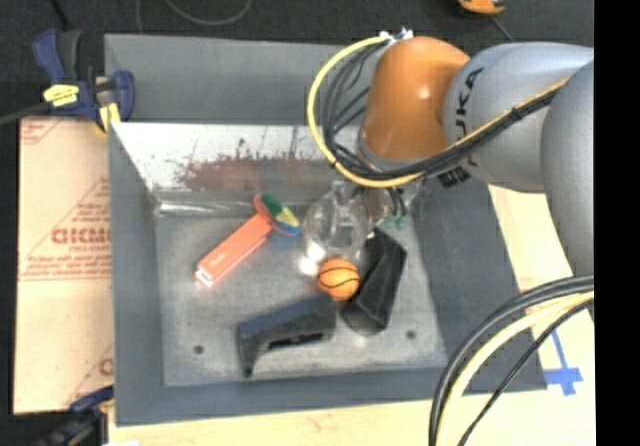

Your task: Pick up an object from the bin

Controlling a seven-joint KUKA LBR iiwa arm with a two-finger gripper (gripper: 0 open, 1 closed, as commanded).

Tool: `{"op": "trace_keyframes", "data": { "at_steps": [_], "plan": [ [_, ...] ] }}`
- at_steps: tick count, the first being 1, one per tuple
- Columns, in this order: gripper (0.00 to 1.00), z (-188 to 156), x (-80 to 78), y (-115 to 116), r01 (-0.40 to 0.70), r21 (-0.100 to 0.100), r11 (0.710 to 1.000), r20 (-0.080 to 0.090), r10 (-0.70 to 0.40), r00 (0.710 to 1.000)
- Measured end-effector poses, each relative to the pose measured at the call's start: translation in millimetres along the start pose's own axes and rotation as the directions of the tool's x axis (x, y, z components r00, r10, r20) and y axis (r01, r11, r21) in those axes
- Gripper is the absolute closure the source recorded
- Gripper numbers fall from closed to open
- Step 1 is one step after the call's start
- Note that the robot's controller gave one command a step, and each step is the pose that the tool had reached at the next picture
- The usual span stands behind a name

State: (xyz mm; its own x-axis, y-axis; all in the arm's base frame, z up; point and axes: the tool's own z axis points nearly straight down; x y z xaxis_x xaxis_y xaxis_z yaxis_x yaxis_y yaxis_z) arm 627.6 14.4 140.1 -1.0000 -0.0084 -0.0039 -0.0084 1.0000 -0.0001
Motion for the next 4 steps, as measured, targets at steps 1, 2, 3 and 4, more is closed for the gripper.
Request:
{"op": "trace_keyframes", "data": {
  "at_steps": [1, 2, 3, 4],
  "plan": [
    [1.0, 40.7, 56.2, -30.9, -0.058, -0.008, 0.998, 0.05, 0.058, 0.997],
    [0.0, 52.0, 68.5, -32.8, -0.056, -0.003, 0.998, 0.005, 0.056, 0.998],
    [0.0, 52.0, 68.4, -32.8, -0.056, -0.003, 0.998, 0.005, 0.056, 0.998],
    [0.0, 53.2, 86.2, -28.3, -0.113, -0.003, 0.994, 0.033, 0.113, 0.993]
  ]
}}
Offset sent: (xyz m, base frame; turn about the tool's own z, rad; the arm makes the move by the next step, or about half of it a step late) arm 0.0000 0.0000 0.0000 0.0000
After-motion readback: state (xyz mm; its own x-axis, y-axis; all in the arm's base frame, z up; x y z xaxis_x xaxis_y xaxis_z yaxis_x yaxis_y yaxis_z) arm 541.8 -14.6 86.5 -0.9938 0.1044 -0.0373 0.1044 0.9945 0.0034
